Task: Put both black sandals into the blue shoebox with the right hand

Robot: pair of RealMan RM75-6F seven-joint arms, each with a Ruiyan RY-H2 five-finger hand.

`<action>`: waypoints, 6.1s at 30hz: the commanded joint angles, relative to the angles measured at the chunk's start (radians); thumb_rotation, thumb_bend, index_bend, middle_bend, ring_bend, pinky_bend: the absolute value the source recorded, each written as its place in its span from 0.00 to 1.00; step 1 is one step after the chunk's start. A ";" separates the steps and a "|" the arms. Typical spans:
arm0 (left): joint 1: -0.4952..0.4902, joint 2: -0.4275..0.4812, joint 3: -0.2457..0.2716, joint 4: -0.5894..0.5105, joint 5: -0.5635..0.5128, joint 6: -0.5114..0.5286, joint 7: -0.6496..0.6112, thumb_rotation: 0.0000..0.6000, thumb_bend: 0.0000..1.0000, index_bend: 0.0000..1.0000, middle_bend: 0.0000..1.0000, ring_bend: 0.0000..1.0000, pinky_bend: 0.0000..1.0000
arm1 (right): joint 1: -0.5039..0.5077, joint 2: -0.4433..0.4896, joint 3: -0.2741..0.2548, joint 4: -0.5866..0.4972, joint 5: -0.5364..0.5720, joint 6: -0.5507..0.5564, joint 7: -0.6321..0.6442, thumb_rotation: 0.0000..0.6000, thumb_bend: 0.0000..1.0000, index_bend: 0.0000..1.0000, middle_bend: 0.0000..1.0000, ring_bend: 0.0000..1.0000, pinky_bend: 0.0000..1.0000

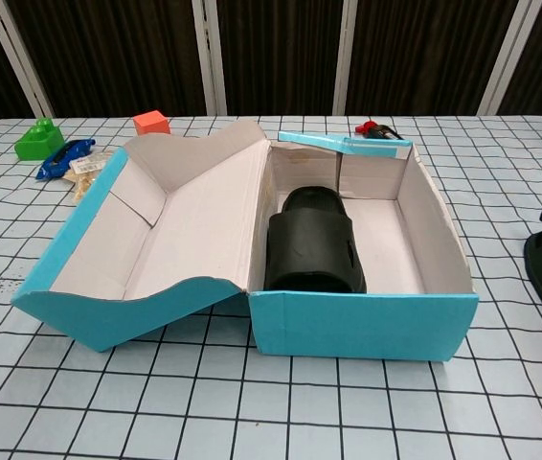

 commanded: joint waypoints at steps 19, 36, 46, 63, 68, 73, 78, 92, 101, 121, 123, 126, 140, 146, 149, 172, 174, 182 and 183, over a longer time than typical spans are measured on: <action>0.002 -0.003 0.009 0.013 0.042 0.024 -0.024 1.00 0.37 0.01 0.00 0.00 0.03 | -0.013 -0.049 -0.019 0.043 -0.066 0.025 0.082 1.00 0.24 0.36 0.27 0.09 0.00; -0.017 -0.028 0.024 0.085 0.119 0.009 -0.087 1.00 0.37 0.01 0.00 0.00 0.03 | -0.011 -0.024 -0.031 0.012 -0.092 0.050 0.098 1.00 0.30 0.49 0.38 0.16 0.00; -0.041 -0.078 0.046 0.183 0.227 0.020 -0.149 1.00 0.37 0.01 0.00 0.00 0.03 | -0.014 0.009 -0.031 -0.022 -0.111 0.059 0.109 1.00 0.31 0.49 0.39 0.16 0.00; -0.063 -0.126 0.074 0.193 0.289 0.026 -0.081 1.00 0.37 0.01 0.00 0.00 0.03 | -0.025 0.054 -0.017 -0.065 -0.142 0.066 0.141 1.00 0.32 0.52 0.39 0.16 0.00; -0.056 -0.122 0.070 0.195 0.286 0.039 -0.090 1.00 0.37 0.01 0.00 0.00 0.03 | -0.037 0.097 0.002 -0.092 -0.177 0.062 0.167 1.00 0.32 0.52 0.39 0.16 0.00; -0.052 -0.118 0.064 0.195 0.286 0.052 -0.102 1.00 0.37 0.01 0.00 0.00 0.03 | -0.043 0.146 0.019 -0.118 -0.205 0.051 0.191 1.00 0.32 0.52 0.39 0.16 0.00; -0.050 -0.116 0.063 0.196 0.282 0.051 -0.109 1.00 0.37 0.01 0.00 0.00 0.03 | -0.057 0.211 0.049 -0.147 -0.240 0.039 0.236 1.00 0.32 0.52 0.39 0.16 0.00; -0.043 -0.106 0.057 0.196 0.280 0.059 -0.136 1.00 0.37 0.01 0.00 0.00 0.03 | -0.249 0.471 0.317 -0.325 -0.546 0.130 0.589 1.00 0.33 0.53 0.40 0.18 0.00; -0.040 -0.102 0.060 0.190 0.283 0.061 -0.139 1.00 0.37 0.01 0.00 0.00 0.03 | -0.450 0.375 0.470 -0.286 -0.984 0.321 0.868 1.00 0.33 0.56 0.40 0.18 0.00; -0.036 -0.093 0.056 0.185 0.272 0.058 -0.141 1.00 0.37 0.01 0.00 0.00 0.03 | -0.494 -0.053 0.551 0.002 -1.185 0.554 0.878 1.00 0.35 0.56 0.42 0.19 0.00; -0.036 -0.093 0.054 0.186 0.270 0.057 -0.142 1.00 0.37 0.01 0.00 0.00 0.03 | -0.493 -0.078 0.548 0.030 -1.191 0.547 0.885 1.00 0.35 0.56 0.42 0.19 0.00; -0.036 -0.093 0.052 0.190 0.266 0.056 -0.141 1.00 0.37 0.01 0.00 0.00 0.03 | -0.494 -0.111 0.541 0.077 -1.210 0.540 0.896 1.00 0.35 0.57 0.42 0.19 0.00; -0.041 -0.099 0.050 0.189 0.257 0.045 -0.125 1.00 0.37 0.01 0.00 0.00 0.03 | -0.525 -0.207 0.470 0.230 -1.382 0.584 0.944 1.00 0.36 0.57 0.42 0.19 0.00; -0.046 -0.103 0.053 0.191 0.258 0.036 -0.118 1.00 0.37 0.01 0.00 0.00 0.03 | -0.538 -0.239 0.443 0.265 -1.428 0.597 0.952 1.00 0.37 0.58 0.42 0.19 0.00; -0.045 -0.103 0.052 0.190 0.260 0.041 -0.119 1.00 0.37 0.01 0.00 0.00 0.03 | -0.544 -0.264 0.435 0.297 -1.438 0.603 0.960 1.00 0.37 0.58 0.42 0.19 0.00; -0.040 -0.095 0.049 0.186 0.260 0.049 -0.136 1.00 0.37 0.01 0.00 0.00 0.03 | -0.522 -0.321 0.439 0.340 -1.414 0.511 0.905 1.00 0.37 0.58 0.42 0.25 0.05; -0.040 -0.094 0.048 0.186 0.259 0.049 -0.137 1.00 0.37 0.01 0.00 0.00 0.03 | -0.520 -0.323 0.441 0.337 -1.410 0.504 0.890 1.00 0.37 0.58 0.42 0.25 0.09; -0.038 -0.090 0.047 0.186 0.258 0.050 -0.147 1.00 0.37 0.01 0.00 0.00 0.03 | -0.509 -0.329 0.454 0.315 -1.392 0.480 0.843 1.00 0.37 0.58 0.42 0.25 0.23; -0.037 -0.090 0.047 0.186 0.257 0.050 -0.148 1.00 0.37 0.01 0.00 0.00 0.03 | -0.507 -0.330 0.456 0.311 -1.390 0.477 0.836 1.00 0.37 0.58 0.42 0.26 0.26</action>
